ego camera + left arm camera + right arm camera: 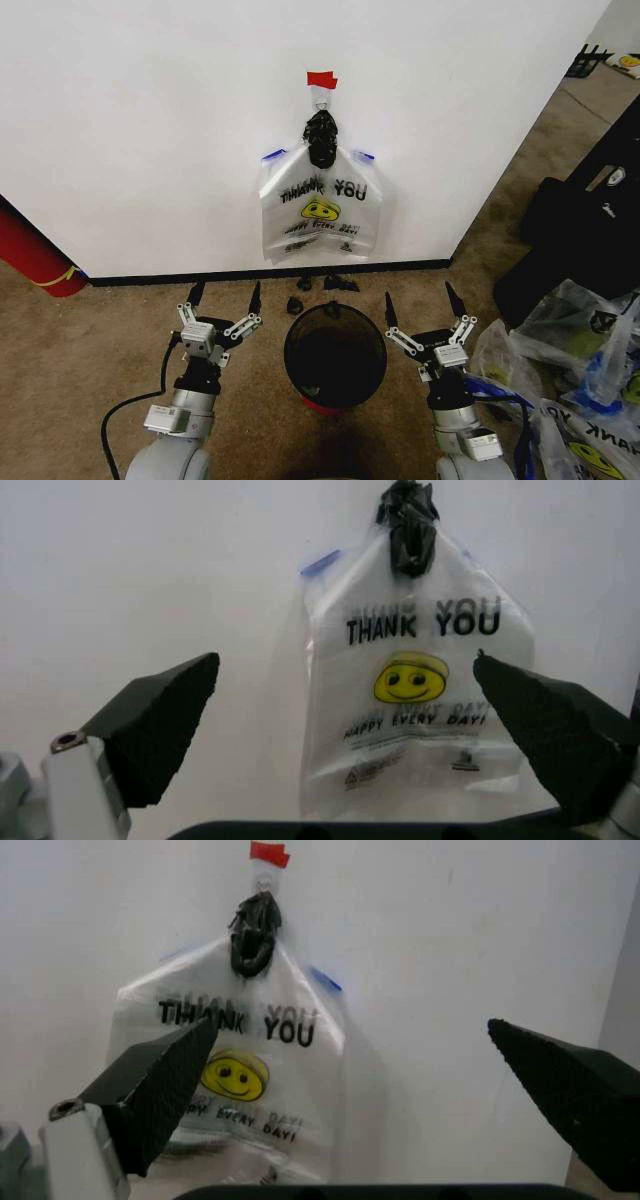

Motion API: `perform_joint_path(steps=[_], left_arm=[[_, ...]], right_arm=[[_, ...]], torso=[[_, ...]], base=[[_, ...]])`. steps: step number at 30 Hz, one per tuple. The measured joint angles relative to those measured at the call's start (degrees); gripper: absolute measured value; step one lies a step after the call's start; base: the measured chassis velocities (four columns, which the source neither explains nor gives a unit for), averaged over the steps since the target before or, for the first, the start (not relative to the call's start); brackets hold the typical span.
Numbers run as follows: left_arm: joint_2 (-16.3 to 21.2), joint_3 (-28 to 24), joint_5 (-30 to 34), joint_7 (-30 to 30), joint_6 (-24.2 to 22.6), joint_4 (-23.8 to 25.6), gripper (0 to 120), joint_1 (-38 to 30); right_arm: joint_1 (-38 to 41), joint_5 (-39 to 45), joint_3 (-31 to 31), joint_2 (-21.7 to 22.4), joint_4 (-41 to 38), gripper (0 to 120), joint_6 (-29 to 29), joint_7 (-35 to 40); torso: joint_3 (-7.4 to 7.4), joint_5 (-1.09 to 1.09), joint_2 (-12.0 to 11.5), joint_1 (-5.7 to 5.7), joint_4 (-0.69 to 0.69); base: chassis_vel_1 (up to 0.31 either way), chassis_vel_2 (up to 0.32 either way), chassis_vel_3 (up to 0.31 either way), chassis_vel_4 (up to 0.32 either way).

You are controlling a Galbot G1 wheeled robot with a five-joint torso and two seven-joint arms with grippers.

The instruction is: Pick up the garbage bag from the wall and place it over the trash bin.

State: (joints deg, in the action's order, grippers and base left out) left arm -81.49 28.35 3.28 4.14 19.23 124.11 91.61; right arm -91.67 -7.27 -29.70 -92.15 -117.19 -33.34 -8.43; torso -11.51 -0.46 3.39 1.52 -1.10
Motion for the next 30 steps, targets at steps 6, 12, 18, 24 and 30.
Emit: perform_joint_path(steps=[6, 12, 18, 24, 30], left_arm=[[-0.78, -0.23, -1.25, -0.07, -0.04, 0.81, 100, 0.78], [-1.18, 0.43, -1.87, -1.41, -1.12, 0.64, 100, 0.58], [-1.26, 0.44, -2.67, -4.07, -4.13, 1.86, 100, 1.20], [-1.23, 0.55, -2.70, -4.71, -4.71, 2.56, 100, 1.65], [-1.38, 0.45, -2.71, -4.80, -4.12, 2.93, 100, 2.24]], right_arm=[[0.84, 0.09, 0.23, 0.24, 0.64, 100, 0.00, -0.04], [1.05, 0.04, 0.20, 1.03, 1.07, 100, 0.02, -0.17], [1.20, -0.46, 0.21, 0.96, 1.24, 100, 0.01, -0.06], [1.07, -0.71, 0.22, 0.90, 1.46, 100, -0.26, -0.03], [1.23, -0.83, 0.25, 1.13, 1.56, 100, -0.45, -0.04]], torso=[[0.00, 0.00, 0.00, 0.00, 0.00], [0.00, 0.00, 0.00, 0.00, 0.00], [0.00, 0.00, 0.00, 0.00, 0.00], [0.00, 0.00, 0.00, 0.00, 0.00], [0.00, 0.00, 0.00, 0.00, 0.00]], base=[[0.000, 0.000, 0.000, 0.000], [0.000, 0.000, 0.000, 0.000], [0.000, 0.000, 0.000, 0.000], [0.000, 0.000, 0.000, 0.000], [0.000, 0.000, 0.000, 0.000]])
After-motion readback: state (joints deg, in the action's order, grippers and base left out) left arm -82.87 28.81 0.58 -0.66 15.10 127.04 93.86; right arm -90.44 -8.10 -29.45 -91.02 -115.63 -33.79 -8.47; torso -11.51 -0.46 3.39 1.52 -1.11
